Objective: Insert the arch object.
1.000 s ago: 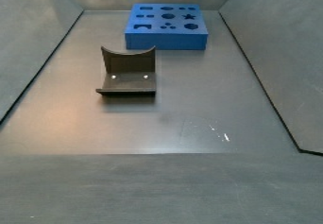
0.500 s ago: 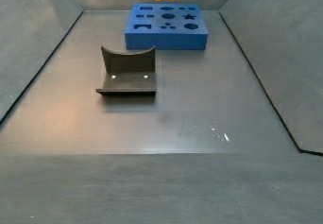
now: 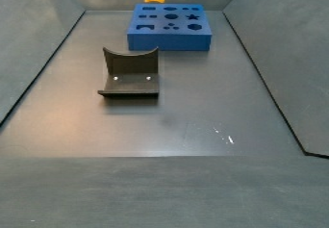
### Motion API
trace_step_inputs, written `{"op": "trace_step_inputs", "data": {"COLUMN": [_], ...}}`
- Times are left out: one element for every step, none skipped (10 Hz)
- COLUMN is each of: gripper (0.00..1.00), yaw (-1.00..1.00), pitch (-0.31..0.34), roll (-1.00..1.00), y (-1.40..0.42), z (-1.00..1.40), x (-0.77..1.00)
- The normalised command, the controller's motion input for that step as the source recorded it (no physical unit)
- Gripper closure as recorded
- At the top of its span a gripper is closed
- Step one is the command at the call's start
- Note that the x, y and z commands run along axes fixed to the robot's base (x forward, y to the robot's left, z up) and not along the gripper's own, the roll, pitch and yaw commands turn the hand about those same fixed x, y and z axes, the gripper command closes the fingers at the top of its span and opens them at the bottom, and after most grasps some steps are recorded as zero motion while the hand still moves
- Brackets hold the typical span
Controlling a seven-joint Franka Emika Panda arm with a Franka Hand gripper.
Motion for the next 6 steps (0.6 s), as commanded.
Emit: {"op": "trace_step_inputs", "data": {"gripper": [1.0,1.0,1.0,1.0,1.0,1.0], "yaw": [-0.38,-0.29,-0.19,-0.07,-0.07,0.0], "pitch": [0.214,0.247,0.283,0.334,0.306,0.047], "roll": [-0.26,-0.19,-0.2,-0.18,-0.19,-0.05], "y": [0.0,0.0,0.0,0.0,0.0,0.04], "z": [-0.35,-0.41,-0.37,-0.36,-0.4,-0.05], "x": [0.57,0.46,0.25,0.27,0.15,0.0]}}
